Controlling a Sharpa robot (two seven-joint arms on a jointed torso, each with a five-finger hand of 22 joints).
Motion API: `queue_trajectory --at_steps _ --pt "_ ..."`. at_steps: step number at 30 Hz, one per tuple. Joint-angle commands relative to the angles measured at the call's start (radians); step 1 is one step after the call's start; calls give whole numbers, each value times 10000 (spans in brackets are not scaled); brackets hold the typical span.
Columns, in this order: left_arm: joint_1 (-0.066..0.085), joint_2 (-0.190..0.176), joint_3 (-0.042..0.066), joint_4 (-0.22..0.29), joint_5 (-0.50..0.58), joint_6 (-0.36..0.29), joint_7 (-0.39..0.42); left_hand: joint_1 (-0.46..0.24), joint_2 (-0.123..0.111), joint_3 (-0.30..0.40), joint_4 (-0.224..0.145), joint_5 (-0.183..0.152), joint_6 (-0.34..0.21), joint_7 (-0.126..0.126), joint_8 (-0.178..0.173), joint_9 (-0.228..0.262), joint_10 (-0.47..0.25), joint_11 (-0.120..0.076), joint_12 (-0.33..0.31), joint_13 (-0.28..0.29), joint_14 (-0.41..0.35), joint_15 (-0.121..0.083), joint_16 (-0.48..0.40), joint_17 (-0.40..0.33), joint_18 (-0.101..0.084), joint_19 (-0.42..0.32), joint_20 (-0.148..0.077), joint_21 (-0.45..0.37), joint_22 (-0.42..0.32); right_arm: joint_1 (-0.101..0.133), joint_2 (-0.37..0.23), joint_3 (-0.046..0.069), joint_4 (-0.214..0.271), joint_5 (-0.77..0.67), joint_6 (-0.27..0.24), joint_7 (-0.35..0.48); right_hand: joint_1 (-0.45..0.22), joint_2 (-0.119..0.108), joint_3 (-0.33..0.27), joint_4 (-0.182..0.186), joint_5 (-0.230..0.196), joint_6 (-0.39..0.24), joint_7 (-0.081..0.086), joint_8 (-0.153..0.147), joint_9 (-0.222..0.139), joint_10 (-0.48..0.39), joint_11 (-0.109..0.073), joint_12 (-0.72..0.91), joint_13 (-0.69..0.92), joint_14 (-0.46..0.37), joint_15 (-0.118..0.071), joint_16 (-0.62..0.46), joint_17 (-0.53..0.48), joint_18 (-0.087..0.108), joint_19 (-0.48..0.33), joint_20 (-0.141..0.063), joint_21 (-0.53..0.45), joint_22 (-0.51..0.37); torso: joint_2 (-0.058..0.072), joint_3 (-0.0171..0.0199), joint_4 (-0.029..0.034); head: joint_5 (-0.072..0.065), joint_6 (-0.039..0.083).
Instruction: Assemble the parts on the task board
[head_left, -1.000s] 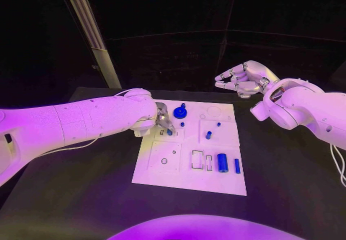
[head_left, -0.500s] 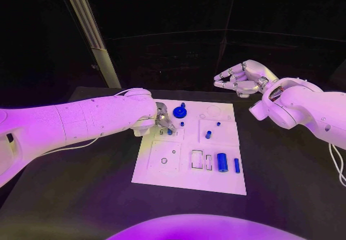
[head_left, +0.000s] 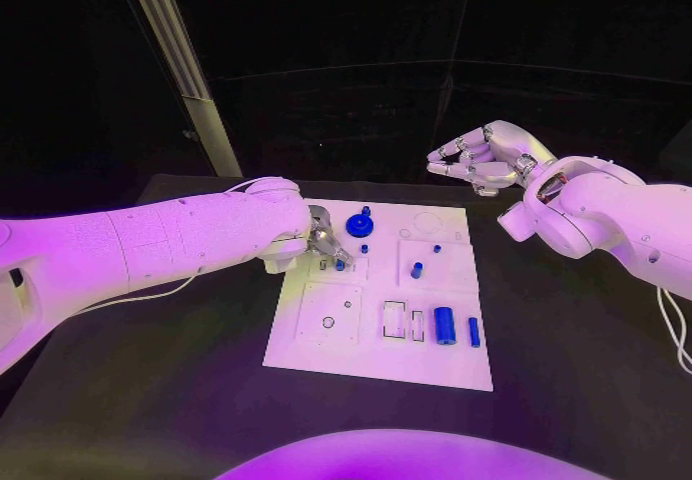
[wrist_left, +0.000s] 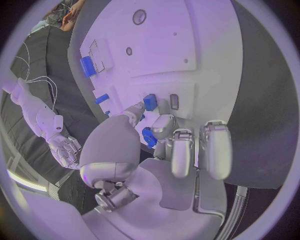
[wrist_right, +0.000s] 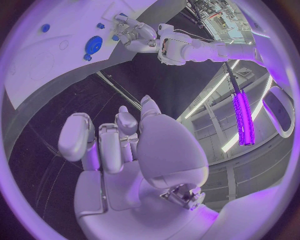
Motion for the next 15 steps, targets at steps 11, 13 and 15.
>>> queue_trajectory --at_steps 11,13,15 --pt "207 -544 518 529 268 -452 302 285 316 -1788 832 -1179 -417 154 -122 -25 -410 174 -373 -549 1041 42 31 2634 -148 196 -19 -151 500 19 28 6 -98 -11 27 126 -131 23 -112 64 -121 -42 0 30 9 -52 -15 -26 2 566 32 -50 577 145 -48 -30 -54 -16 0 4 -1 -26 81" --pt "268 -587 650 516 380 -297 334 492 371 -1963 811 -1164 -745 285 -384 -156 -581 283 -560 -778 1041 120 31 2634 -122 134 41 -249 366 18 37 6 -118 -10 35 128 -131 23 -112 64 -121 -42 0 30 9 -52 -15 -26 2 566 32 -50 577 145 -48 -30 -54 -16 0 4 -1 -26 81" --pt "372 -614 765 422 468 1 351 826 444 -2117 750 -1100 -1027 441 -682 -341 -763 408 -749 -1026 1041 236 31 2634 -89 60 132 -367 207 18 47 6 -140 -8 45 129 -131 23 -112 64 -121 -42 0 30 9 -52 -15 -26 2 566 32 -50 577 145 -48 -30 -54 -16 0 6 -3 -17 111"
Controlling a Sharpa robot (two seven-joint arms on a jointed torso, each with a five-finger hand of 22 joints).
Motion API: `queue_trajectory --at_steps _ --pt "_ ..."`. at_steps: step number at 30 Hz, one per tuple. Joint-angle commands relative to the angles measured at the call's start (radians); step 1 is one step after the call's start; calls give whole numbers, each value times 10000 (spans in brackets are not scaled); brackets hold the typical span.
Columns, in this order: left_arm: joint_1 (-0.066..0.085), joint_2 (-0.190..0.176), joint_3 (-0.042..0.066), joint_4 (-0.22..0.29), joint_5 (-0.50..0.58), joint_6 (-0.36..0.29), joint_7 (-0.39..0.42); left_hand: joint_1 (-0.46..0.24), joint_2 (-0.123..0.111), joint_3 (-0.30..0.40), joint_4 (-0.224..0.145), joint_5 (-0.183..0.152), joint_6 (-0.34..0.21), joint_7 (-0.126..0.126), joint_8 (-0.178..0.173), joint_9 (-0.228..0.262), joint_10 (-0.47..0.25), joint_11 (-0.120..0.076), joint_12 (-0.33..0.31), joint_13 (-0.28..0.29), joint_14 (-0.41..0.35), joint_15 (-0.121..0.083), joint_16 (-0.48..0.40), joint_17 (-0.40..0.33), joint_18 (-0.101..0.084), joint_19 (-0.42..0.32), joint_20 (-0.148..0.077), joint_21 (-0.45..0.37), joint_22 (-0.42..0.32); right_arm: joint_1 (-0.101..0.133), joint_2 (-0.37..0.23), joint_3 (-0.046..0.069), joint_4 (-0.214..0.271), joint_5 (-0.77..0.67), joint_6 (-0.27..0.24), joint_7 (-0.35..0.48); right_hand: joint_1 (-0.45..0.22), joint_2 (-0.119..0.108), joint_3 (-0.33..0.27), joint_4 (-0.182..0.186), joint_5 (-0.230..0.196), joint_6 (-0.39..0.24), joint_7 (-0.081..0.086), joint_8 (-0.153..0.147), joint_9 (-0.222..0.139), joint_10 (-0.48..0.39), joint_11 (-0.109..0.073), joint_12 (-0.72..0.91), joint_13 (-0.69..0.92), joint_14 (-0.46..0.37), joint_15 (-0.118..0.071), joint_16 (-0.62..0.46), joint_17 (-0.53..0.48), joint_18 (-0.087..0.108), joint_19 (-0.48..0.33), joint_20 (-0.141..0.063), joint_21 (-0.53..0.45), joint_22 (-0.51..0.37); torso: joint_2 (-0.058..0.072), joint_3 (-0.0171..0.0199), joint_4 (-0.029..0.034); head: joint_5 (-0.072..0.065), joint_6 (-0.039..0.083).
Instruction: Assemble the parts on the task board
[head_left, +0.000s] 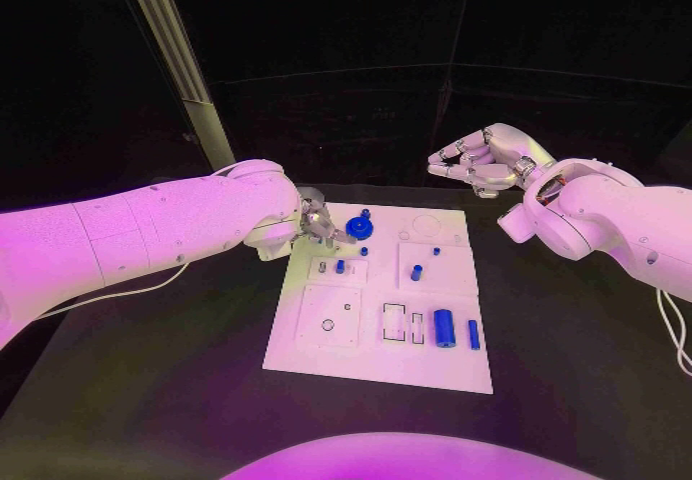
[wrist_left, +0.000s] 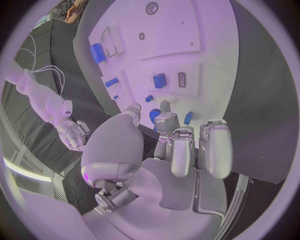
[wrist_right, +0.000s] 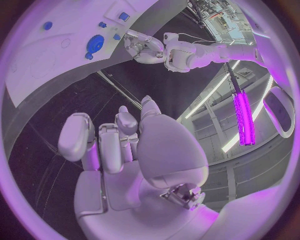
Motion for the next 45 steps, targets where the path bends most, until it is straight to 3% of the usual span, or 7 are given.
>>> queue_trajectory --at_steps 1,5,8,15,21,32,45 --pt "145 -32 110 -159 372 427 231 414 75 -140 -73 86 -179 133 -250 -180 -229 80 -218 -286 1052 131 31 2634 -75 29 142 -127 145 18 24 6 -26 -7 50 113 -88 -20 -45 -3 -36 -42 0 30 9 -53 -15 -26 1 566 32 -50 578 145 -48 -30 -54 -13 9 5 -3 12 43" --pt "330 138 197 -811 438 1120 297 839 235 -277 -111 133 -180 201 -437 -374 -316 161 -253 -392 1052 205 31 2634 -57 7 225 -174 104 18 45 5 -57 -6 64 113 -93 -16 -53 4 -47 -42 0 31 9 -51 -15 -24 3 566 32 -49 580 144 -46 -29 -53 -9 7 18 1 26 55" --pt "402 396 218 -1440 367 1632 316 910 274 -309 -113 129 -173 212 -472 -415 -324 171 -247 -402 1052 216 31 2634 -56 5 238 -178 102 18 60 5 -69 -6 72 110 -92 -14 -55 5 -48 -42 0 31 9 -46 -15 -15 10 568 32 -45 586 142 -42 -29 -49 -1 22 5 -9 43 95" --pt "443 1069 214 -2789 -249 2281 397 949 380 -393 -58 116 -48 197 -463 -462 -294 168 -172 -346 1052 222 31 2634 -59 15 254 -166 129 18 95 5 -84 -6 92 105 -74 -1 -58 2 -27 -40 -2 33 10 -42 -16 -8 15 569 32 -43 590 142 -40 -29 -49 0 35 -3 -46 138 104" --pt "390 1466 204 -3515 -437 2403 468 941 449 -467 -14 113 44 178 -437 -481 -275 154 -124 -313 1052 215 31 2634 -63 26 255 -152 156 18 118 5 -94 -6 100 104 -41 17 -66 -5 21 -40 -3 35 10 -42 -18 -7 13 570 30 -45 591 143 -41 -29 -54 -5 52 -14 -60 150 105" --pt "208 1910 189 -4241 -1024 2556 598 938 497 -550 4 108 139 152 -403 -493 -231 134 -52 -251 1052 202 31 2634 -76 54 249 -110 225 17 190 5 -126 -6 120 114 -22 25 -73 -9 49 -41 -3 35 10 -41 -19 -4 14 571 30 -45 592 144 -40 -30 -56 -8 48 -10 -44 140 30" --pt "27 2051 182 -4533 -1080 2604 620 955 575 -580 5 116 180 138 -392 -505 -219 120 -30 -241 1052 191 31 2634 -74 51 242 -116 220 17 233 5 -154 -6 111 87 -2 38 -77 -14 81 -41 -4 36 10 -37 -20 4 21 573 29 -44 597 141 -34 -30 -50 5 36 2 -38 145 -26"
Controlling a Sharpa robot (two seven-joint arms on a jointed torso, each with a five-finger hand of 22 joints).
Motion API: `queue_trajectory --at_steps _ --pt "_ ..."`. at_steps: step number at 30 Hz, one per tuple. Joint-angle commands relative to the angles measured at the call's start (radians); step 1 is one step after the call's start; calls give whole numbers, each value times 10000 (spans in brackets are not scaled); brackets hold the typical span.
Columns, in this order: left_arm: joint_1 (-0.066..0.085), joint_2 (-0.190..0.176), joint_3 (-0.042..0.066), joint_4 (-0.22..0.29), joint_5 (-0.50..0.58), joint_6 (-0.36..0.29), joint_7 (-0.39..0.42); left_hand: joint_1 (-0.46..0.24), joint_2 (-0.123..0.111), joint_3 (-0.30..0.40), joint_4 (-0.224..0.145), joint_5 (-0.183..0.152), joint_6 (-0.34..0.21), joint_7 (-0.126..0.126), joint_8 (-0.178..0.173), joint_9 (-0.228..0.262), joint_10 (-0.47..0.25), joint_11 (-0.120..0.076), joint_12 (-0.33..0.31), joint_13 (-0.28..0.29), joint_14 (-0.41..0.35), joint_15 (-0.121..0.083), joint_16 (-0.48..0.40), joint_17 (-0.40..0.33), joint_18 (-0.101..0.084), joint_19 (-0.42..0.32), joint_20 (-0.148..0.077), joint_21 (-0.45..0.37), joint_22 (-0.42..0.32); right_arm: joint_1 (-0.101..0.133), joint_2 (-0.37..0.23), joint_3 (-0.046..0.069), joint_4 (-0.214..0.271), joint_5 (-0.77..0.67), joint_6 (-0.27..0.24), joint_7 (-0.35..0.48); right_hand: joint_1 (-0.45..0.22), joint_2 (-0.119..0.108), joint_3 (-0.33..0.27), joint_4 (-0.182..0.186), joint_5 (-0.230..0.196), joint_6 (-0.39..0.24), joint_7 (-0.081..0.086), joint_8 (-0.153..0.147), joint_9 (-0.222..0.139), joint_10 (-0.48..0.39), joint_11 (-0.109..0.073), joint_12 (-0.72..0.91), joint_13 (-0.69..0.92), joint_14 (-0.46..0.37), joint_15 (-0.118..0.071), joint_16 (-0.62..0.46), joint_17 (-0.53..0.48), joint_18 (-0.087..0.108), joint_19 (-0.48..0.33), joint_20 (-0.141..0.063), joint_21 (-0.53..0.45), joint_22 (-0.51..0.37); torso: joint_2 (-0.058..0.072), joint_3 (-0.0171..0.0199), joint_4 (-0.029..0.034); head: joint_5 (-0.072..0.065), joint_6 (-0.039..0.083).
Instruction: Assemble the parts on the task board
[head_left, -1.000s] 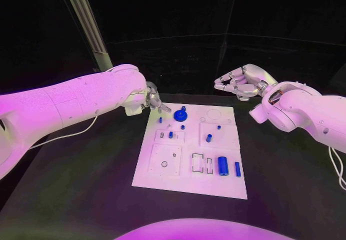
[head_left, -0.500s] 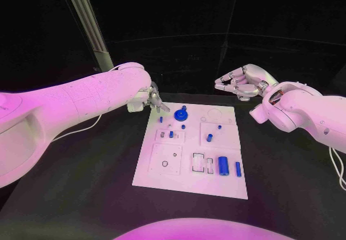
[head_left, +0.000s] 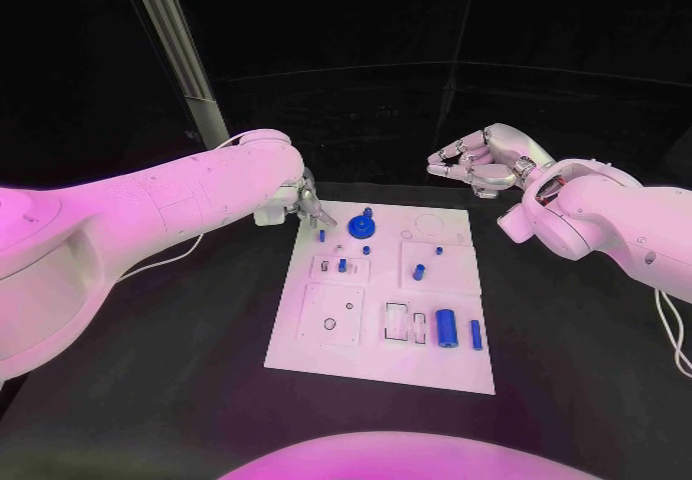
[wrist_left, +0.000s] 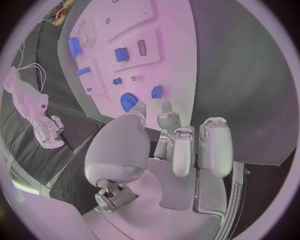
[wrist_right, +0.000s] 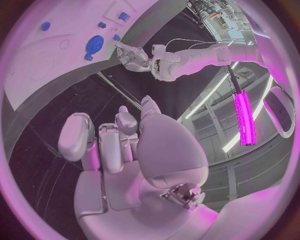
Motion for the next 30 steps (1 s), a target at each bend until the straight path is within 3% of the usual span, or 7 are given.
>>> queue_trajectory --at_steps 1,20,30 --pt "8 17 4 -46 -166 167 114 20 128 -67 -1 21 86 -26 32 -22 64 -22 28 -2 1039 39 31 2634 -77 44 43 18 228 18 17 7 -2 -6 60 79 -4 40 -49 14 30 -41 -5 36 10 -37 -20 4 7 573 29 -44 597 141 -34 -30 -50 3 -9 10 5 12 -3" --pt "-89 123 1 -73 43 601 152 263 342 -96 -86 34 135 -44 19 -74 108 -42 106 47 1039 19 31 2634 -87 66 23 49 284 18 66 7 -34 -6 98 89 44 71 -51 1 84 -40 -6 38 11 -37 -23 7 7 574 27 -45 598 142 -33 -32 -55 -3 -15 10 0 -46 -54" --pt "-99 157 1 -48 50 653 131 600 627 -3 -214 56 176 -53 -3 -133 102 -53 116 19 1039 8 31 2634 -87 64 11 43 291 18 88 7 -55 -6 127 70 44 71 -51 1 84 -40 -6 38 11 -37 -23 7 7 574 27 -45 598 142 -33 -32 -55 -3 -22 12 12 -61 -45"
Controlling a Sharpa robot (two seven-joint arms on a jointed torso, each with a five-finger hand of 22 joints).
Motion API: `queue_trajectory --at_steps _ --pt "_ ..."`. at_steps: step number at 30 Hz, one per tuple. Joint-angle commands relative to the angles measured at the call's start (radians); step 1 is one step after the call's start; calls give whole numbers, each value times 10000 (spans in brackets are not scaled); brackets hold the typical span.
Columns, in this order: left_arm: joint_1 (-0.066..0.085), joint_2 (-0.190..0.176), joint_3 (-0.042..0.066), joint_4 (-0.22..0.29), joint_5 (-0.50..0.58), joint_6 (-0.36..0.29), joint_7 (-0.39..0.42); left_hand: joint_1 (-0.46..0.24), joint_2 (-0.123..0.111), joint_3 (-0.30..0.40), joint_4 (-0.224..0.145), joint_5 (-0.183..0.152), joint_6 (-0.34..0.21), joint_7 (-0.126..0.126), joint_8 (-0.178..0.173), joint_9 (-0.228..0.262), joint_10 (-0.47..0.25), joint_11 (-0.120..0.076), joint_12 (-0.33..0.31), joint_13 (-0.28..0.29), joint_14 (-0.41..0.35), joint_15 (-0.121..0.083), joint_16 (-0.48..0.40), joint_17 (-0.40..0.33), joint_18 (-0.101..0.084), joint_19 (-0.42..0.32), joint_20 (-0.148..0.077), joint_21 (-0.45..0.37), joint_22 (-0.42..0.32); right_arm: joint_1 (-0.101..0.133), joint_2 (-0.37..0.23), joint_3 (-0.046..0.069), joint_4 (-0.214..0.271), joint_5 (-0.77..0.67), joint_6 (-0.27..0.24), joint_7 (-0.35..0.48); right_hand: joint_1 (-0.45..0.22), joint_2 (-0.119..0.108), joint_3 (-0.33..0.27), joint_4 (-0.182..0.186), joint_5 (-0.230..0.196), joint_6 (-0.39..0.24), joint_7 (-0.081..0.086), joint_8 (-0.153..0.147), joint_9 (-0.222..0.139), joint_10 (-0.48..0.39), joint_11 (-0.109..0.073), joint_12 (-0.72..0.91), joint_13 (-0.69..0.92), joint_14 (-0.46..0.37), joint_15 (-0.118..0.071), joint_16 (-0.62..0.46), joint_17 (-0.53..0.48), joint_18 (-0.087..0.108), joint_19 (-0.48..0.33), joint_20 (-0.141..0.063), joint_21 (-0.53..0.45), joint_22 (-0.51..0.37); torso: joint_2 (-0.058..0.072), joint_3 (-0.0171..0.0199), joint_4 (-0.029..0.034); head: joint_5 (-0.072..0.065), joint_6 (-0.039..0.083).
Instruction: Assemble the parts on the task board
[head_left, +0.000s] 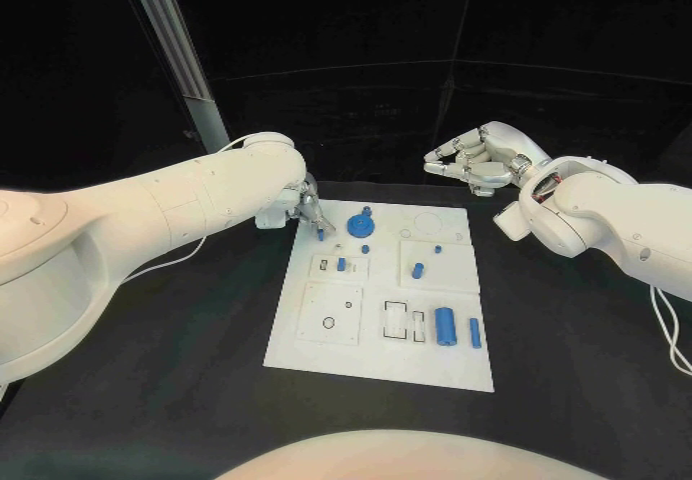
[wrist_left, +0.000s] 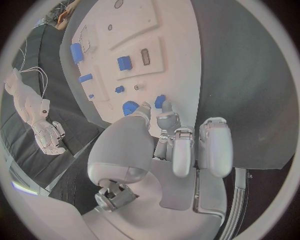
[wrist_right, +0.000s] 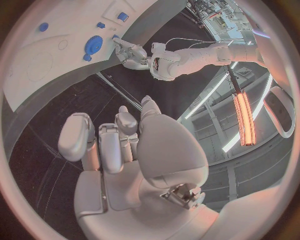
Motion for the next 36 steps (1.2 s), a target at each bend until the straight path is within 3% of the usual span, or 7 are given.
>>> queue_trajectory --at_steps 1,15,18,25,28,31,36 --pt "16 14 3 4 44 187 58 88 100 36 -84 59 68 -18 -7 -21 64 -15 62 -20 1039 8 31 2634 -87 62 10 39 288 19 13 7 2 -6 87 68 44 72 -51 0 37 -40 -6 38 11 -37 -22 7 8 574 27 -45 598 142 -34 -32 -55 -4 0 0 12 -10 2" --pt "11 37 2 -43 136 244 82 722 386 492 -439 84 94 -54 -64 -116 34 -50 39 -83 1039 -19 31 2634 -81 49 -11 17 282 19 27 7 -1 -6 98 59 50 85 -55 3 43 -40 -5 39 12 -33 -22 15 14 574 27 -47 597 143 -33 -33 -56 -6 7 2 0 8 -14" --pt "9 43 2 -52 156 245 92 1191 551 878 -753 112 77 -103 -96 -153 18 -97 18 -103 1039 -56 31 2634 -81 51 -39 18 294 19 27 7 -2 -6 97 58 54 90 -57 3 46 -40 -5 39 12 -34 -22 13 12 574 27 -48 597 143 -33 -33 -56 -5 4 5 0 -1 -22" --pt "6 30 2 -38 341 290 171 1849 634 1870 -1405 123 90 -158 -158 -239 22 -150 -44 -154 1039 -104 31 2634 -86 56 -99 23 328 19 30 7 -5 -6 102 63 54 90 -57 3 46 -40 -5 39 12 -34 -22 13 12 574 27 -48 597 143 -33 -33 -56 -5 2 2 11 -6 -40" --pt "5 0 2 8 471 189 268 1943 485 2942 -1823 115 60 -80 -115 -220 67 -122 -113 -214 1039 -76 31 2634 -90 61 -110 32 362 19 33 7 -8 -6 103 65 54 90 -57 3 46 -40 -5 39 12 -34 -22 13 12 574 27 -48 597 143 -33 -33 -56 -5 3 2 21 -8 -39" --pt "5 -79 2 111 529 9 378 1745 308 3631 -1998 116 39 -91 -32 -156 114 -119 -131 -247 1039 -53 31 2634 -103 77 -82 60 416 19 42 7 -21 -6 109 68 54 90 -57 3 46 -40 -5 39 12 -34 -22 13 12 574 27 -48 597 143 -33 -33 -56 -5 -4 2 16 3 -34" --pt "16 -470 4 643 581 -612 538 1117 -103 4993 -2335 99 3 -96 195 22 240 -131 -99 -255 1039 -33 31 2634 -111 92 -70 86 484 19 38 7 -46 -6 118 69 54 90 -57 3 46 -40 -5 39 12 -34 -22 13 12 574 27 -48 597 143 -33 -33 -56 -5 -20 12 43 4 -16"
